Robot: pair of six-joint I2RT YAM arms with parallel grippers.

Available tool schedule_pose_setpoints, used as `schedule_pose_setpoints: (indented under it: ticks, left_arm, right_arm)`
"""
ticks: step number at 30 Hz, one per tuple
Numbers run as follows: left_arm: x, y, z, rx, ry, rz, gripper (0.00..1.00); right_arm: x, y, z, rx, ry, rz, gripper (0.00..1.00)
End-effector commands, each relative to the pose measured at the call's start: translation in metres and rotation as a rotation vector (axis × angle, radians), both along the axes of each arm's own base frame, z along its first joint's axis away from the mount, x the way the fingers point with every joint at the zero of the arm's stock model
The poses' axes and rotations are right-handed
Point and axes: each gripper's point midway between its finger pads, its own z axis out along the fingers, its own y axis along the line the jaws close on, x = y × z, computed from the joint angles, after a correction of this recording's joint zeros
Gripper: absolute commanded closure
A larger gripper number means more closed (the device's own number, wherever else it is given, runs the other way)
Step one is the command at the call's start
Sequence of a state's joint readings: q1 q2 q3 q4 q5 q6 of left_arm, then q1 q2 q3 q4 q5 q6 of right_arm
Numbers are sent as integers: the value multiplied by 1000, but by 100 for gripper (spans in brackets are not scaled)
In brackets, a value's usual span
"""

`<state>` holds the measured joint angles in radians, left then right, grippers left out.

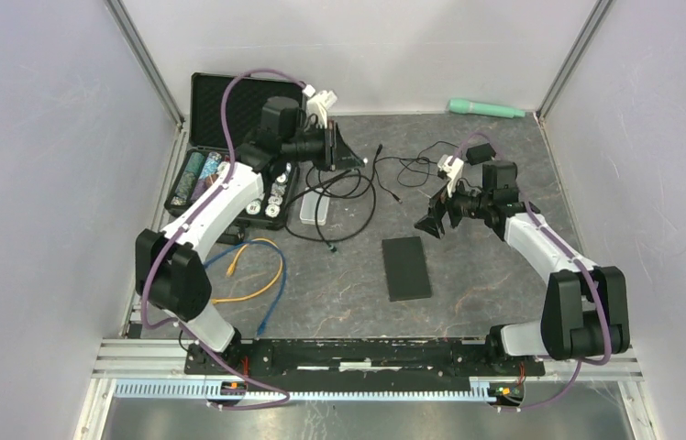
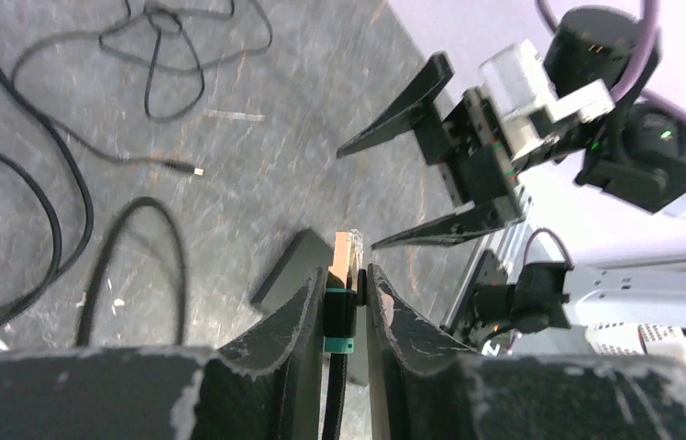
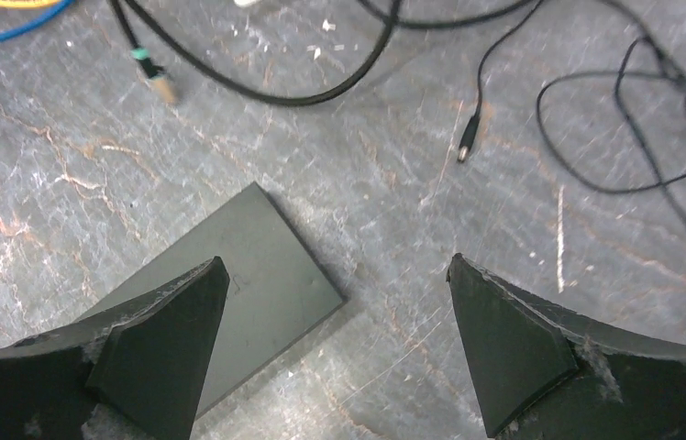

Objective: Pull the plug from the switch port
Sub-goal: Place the connector at the center of the board.

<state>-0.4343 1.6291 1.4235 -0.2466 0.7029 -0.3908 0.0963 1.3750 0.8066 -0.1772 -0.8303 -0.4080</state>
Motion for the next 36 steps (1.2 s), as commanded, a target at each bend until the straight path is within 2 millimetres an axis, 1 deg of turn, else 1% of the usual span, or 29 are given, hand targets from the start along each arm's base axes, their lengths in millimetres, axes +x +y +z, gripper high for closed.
schedule_pose_setpoints:
  ticks: [1,4,7,8,11,12,16,18,20,23,27,29,31,33,35,36]
  left_arm:
    - [4,-3,59,-55,-18,42,98]
    - [11,-14,90,-115,-27,31,98]
    - [19,-30,117,-164,-44,9,98]
    - [21,-37,120,-176,-39,-2,98]
    - [28,-57,139,-225,-49,-31,98]
    - [31,-63,144,-242,-50,-34,98]
    - [41,-86,168,-328,-32,-47,98]
    - [41,-97,182,-372,-56,-56,98]
    - [35,-112,191,-391,-83,-86,98]
    - [28,-132,201,-432,-116,-134,98]
    - [17,-160,207,-532,-135,-228,98]
    - [12,-174,206,-585,-123,-264,98]
    - [7,-189,198,-625,-96,-291,98]
    - [4,-204,191,-674,-74,-305,98]
    - [-3,-220,187,-735,-53,-326,98]
    - [-9,-231,181,-747,-47,-340,98]
  right_arm:
    - [13,5,48,42,-128,21,2]
    - [19,0,57,34,-155,-24,2]
    - [21,-7,62,44,-155,-75,2]
    - [22,-12,63,52,-147,-96,2]
    - [23,-26,66,86,-120,-160,2]
    - [26,-41,68,100,-118,-202,2]
    - [26,-63,73,131,-119,-276,2]
    - [27,-74,73,135,-116,-321,2]
    - [27,-84,73,150,-110,-362,2]
    - [24,-96,68,173,-85,-392,2]
    - [14,-105,65,217,-64,-384,2]
    - [9,-112,68,245,-68,-378,2]
    - [7,-125,71,249,-78,-418,2]
    - [7,-143,76,249,-97,-477,3]
    - [7,-163,84,255,-121,-540,3]
    - [7,-171,89,259,-130,-566,3]
